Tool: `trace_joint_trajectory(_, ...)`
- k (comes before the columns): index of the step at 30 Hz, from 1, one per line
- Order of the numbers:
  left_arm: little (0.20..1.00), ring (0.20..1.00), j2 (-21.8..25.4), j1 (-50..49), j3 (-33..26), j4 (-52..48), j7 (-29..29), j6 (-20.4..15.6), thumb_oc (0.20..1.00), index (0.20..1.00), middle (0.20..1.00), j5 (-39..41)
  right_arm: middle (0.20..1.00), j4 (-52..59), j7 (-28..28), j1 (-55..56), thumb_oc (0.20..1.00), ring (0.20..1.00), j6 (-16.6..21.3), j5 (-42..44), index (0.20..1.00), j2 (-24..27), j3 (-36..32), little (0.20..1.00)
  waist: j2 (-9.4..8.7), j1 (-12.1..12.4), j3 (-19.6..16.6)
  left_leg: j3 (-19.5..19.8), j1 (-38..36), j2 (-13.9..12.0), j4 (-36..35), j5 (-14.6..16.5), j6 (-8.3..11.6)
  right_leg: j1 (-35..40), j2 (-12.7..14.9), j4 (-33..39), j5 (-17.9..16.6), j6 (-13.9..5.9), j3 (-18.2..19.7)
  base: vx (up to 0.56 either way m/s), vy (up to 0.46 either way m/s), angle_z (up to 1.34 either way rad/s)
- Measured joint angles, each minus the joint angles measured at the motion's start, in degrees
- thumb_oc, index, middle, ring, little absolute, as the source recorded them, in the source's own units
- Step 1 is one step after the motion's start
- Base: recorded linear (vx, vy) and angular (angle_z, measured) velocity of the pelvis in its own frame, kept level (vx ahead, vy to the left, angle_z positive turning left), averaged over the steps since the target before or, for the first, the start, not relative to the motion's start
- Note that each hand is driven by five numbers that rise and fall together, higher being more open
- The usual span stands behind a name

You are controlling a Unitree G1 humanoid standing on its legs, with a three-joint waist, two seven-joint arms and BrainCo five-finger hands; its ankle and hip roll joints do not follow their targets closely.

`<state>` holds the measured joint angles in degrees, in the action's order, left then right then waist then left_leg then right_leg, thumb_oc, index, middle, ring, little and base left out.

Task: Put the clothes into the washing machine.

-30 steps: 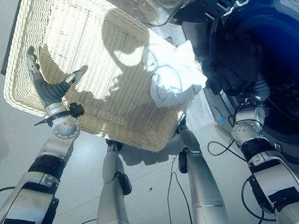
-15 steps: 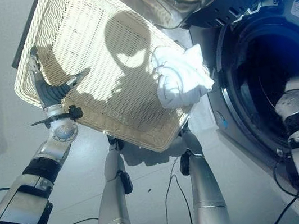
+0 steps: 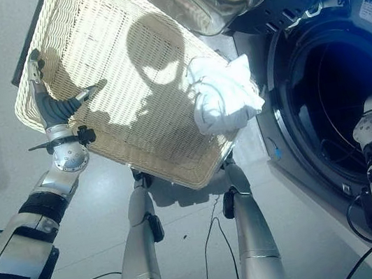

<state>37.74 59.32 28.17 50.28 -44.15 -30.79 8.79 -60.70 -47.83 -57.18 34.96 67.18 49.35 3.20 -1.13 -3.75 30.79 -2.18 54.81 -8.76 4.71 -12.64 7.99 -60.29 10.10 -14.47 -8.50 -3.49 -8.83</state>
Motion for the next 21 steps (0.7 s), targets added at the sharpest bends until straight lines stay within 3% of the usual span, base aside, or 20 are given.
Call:
trace_joint_trajectory(15, 1.0, 1.0, -0.01, 0.39, 0.25, 0.2, 0.27, -0.1, 1.0, 1.0, 1.0, 1.06, 1.0, -0.23, -0.07, -0.06, 1.0, 1.0, -0.36, -0.17, 1.0, -0.01, 0.18, 1.0, 0.0, 0.03, 0.0, 0.09, -0.02, 0.04, 0.01, -0.01, -0.01, 0.08, 0.0, 0.0, 0.0, 0.0, -0.08, 0.0, 0.0, 0.0)
trace_joint_trajectory(21, 1.0, 1.0, -0.04, 0.48, 0.26, 0.22, 0.31, -0.11, 1.0, 1.0, 1.0, 1.26, 1.0, -0.32, 2.36, 0.02, 1.0, 1.0, -1.64, -1.61, 1.0, -0.04, 2.0, 1.0, 0.0, 0.02, 0.0, 0.09, 0.01, 0.16, 0.0, -0.01, -0.01, 0.05, 0.01, 0.0, 0.02, -0.02, -0.09, 0.0, 0.0, 0.0)
